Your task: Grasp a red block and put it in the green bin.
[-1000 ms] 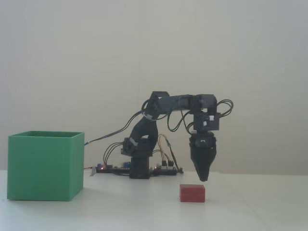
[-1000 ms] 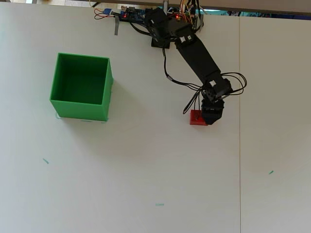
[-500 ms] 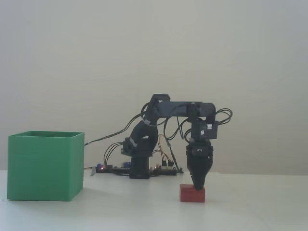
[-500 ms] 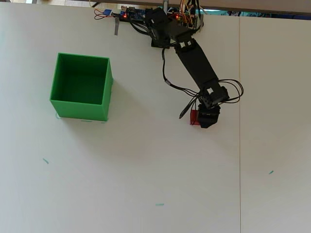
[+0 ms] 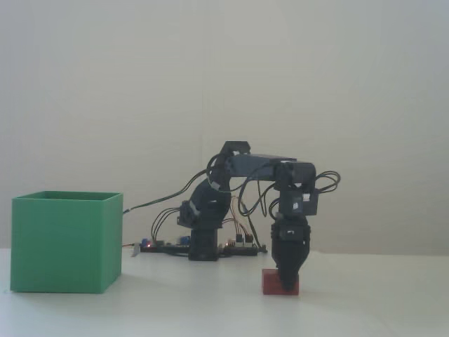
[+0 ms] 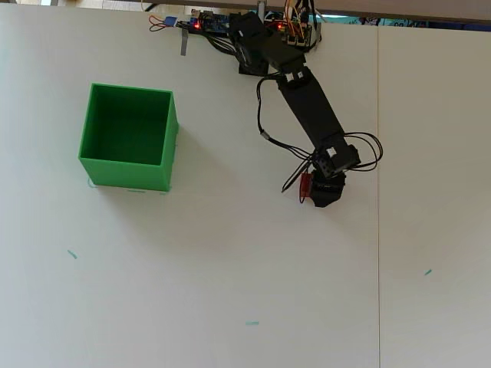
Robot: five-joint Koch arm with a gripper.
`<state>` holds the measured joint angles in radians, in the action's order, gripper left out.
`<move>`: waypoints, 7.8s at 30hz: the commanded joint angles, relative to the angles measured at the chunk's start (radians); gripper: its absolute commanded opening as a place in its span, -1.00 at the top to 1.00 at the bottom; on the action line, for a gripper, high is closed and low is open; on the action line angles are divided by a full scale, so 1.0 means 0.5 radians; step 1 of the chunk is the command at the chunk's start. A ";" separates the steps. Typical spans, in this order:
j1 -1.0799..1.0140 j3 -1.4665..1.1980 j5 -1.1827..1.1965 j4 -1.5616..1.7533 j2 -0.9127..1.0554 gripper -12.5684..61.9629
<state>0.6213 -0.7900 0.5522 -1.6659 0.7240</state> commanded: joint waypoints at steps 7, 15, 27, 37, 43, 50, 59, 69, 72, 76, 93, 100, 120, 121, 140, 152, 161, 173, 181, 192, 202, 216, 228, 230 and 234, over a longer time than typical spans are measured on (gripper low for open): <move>-0.061 0.028 -0.092 0.144 -0.052 -0.11; -0.083 -0.061 -0.089 0.166 -0.046 0.57; -0.061 0.015 -0.089 0.135 0.973 0.57; -0.614 0.015 -0.546 0.233 1.985 0.57; -1.181 -0.117 -1.080 0.233 2.270 0.57; -1.700 -0.420 -1.445 0.310 2.356 0.57; -2.206 -1.117 -1.647 1.295 2.252 0.57; -2.562 -1.117 -1.807 1.454 2.200 0.57; -2.675 -1.117 -1.850 1.494 2.135 0.57; -2.878 -1.117 -1.881 1.595 1.957 0.57; -2.786 -1.135 -1.976 1.718 1.678 0.08; -2.786 -1.181 -1.976 1.654 1.694 -0.26; -2.227 -1.181 -1.752 1.663 2.105 -0.22; -2.163 -1.181 -1.684 1.663 2.163 -0.21; -1.267 -1.190 -1.031 1.203 2.878 -0.15; -0.893 -1.697 -0.445 1.157 3.157 -0.15; -0.874 -1.933 -0.445 1.166 3.163 -0.15; -1.037 -2.485 -0.448 1.313 3.212 -0.16; -1.065 -2.856 -0.503 1.448 3.212 -0.23; -1.117 -3.341 -0.672 1.896 3.215 -0.28; -1.197 -3.909 -1.012 2.761 3.215 -0.23; -1.200 -4.559 -1.221 3.887 3.215 -0.23; -1.212 -4.709 -1.190 3.694 3.212 -0.24; -1.218 -4.709 -1.190 3.614 3.206 -0.24; -1.212 -4.709 -1.193 3.243 3.206 -0.23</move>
<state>0.0123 -3.0833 -0.0399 0.0460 2.2365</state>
